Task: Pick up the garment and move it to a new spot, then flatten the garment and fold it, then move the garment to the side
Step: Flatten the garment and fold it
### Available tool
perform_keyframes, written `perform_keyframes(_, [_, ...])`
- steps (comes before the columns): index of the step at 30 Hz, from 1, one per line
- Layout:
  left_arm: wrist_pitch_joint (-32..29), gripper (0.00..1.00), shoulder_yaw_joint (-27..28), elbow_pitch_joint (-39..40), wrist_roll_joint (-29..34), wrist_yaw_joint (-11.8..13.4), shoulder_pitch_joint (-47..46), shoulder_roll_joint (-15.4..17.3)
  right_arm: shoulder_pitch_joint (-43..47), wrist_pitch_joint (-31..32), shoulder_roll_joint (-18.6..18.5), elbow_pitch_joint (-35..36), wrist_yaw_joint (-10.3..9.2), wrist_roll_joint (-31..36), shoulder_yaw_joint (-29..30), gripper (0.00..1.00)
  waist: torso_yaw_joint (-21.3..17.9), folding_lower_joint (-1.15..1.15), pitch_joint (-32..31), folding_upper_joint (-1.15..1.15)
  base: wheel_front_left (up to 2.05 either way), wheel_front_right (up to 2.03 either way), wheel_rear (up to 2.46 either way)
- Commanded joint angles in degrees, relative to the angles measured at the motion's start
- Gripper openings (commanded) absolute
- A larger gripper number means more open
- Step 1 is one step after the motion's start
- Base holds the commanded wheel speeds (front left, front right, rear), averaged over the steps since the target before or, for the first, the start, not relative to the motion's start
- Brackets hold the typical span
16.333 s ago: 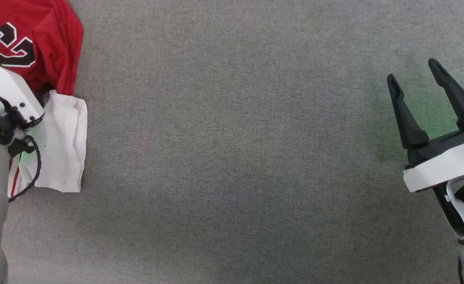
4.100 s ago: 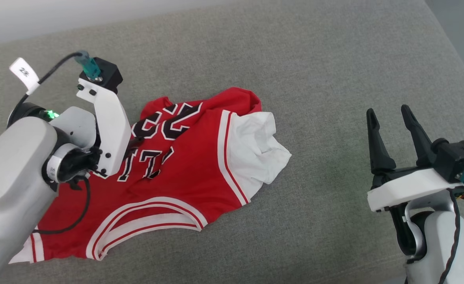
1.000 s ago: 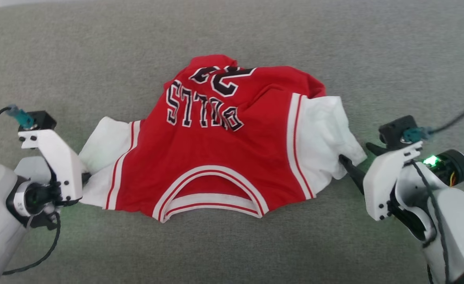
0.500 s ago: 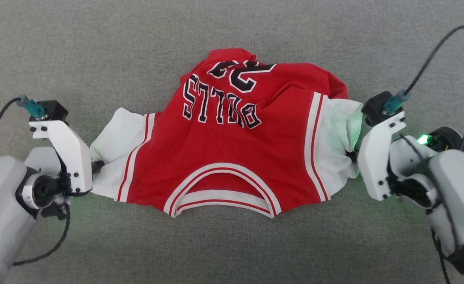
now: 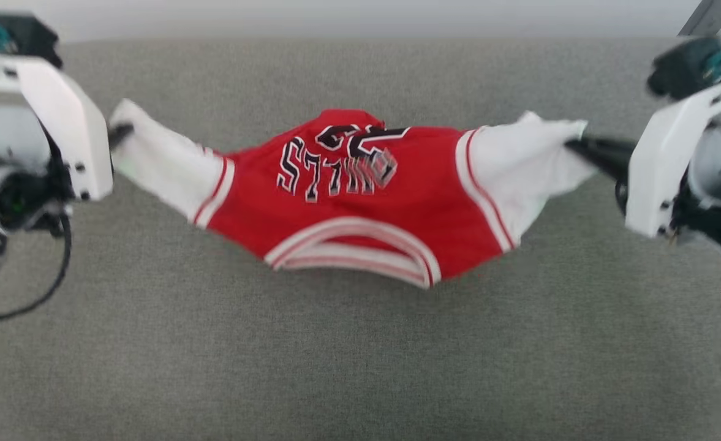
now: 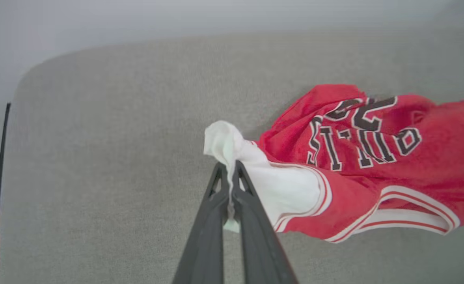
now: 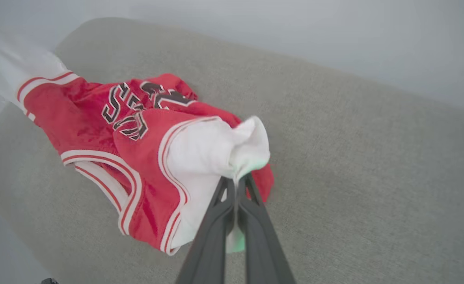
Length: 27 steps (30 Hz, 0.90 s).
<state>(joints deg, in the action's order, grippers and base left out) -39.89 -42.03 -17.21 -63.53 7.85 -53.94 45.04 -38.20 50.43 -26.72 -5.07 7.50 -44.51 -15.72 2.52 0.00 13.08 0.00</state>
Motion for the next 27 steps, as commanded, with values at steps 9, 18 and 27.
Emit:
perform_keyframes(9, [1.47,0.0,3.84,2.65,1.65,0.16,-9.9,-0.6,-11.1,-2.01,5.74,1.16,-0.02,-0.56,6.85,0.0,-1.94,0.0,-6.54,0.0,0.0,0.0,0.0])
perform_keyframes(18, [6.55,0.0,6.69,-0.96,3.49,-1.59,-18.72,-2.8,-22.77,-9.78,10.64,-4.52,-0.01,3.99,10.06,0.0,-3.08,0.0,-8.86,0.0,0.0,0.0,0.0])
perform_keyframes(27, [7.53,0.0,6.02,-4.04,5.82,-2.75,-23.37,-4.17,-27.96,-12.79,12.88,-9.67,-0.01,7.16,10.1,0.0,-3.02,0.0,-8.51,0.0,0.0,0.0,0.0])
